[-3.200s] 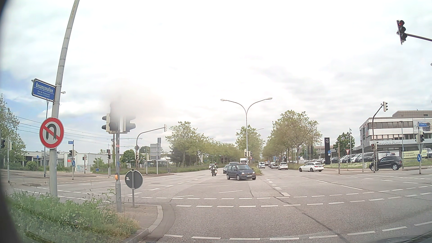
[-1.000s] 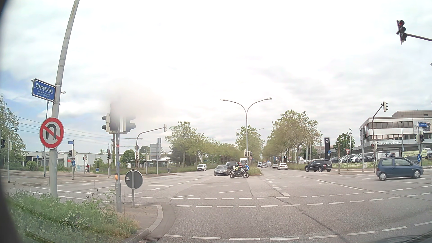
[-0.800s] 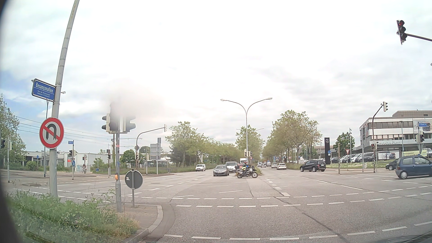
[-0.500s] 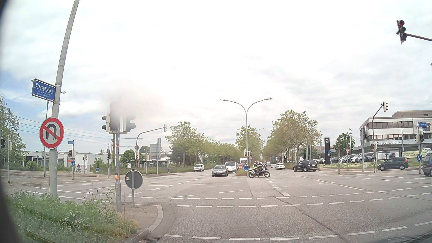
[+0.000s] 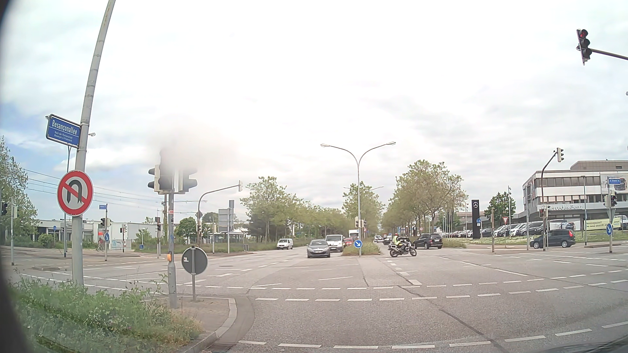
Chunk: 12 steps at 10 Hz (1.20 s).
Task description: Follow the waypoints while adhering to traffic rules and regulations
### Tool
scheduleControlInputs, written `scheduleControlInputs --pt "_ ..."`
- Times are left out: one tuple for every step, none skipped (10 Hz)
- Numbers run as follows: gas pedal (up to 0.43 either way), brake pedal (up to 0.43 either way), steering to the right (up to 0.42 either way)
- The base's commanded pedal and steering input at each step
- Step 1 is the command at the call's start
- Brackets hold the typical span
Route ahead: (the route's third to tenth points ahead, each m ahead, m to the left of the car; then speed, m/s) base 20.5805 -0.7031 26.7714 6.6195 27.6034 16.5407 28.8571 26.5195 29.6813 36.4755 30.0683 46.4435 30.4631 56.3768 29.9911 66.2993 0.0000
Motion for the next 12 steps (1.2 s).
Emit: scheduleControlInputs --pt "0.0 0.244 0.001" --pt "0.0 0.25 0.001" --pt "0.0 0.244 0.001" --pt "0.0 0.244 0.001" --pt "0.0 0.244 0.001" --pt "0.0 0.244 0.001" --pt "0.0 0.244 0.001" --pt "0.0 0.244 0.001" --pt "0.0 0.244 0.001" --pt "0.0 0.244 0.001" --pt "0.0 0.244 0.001" --pt "0.0 0.25 0.001"
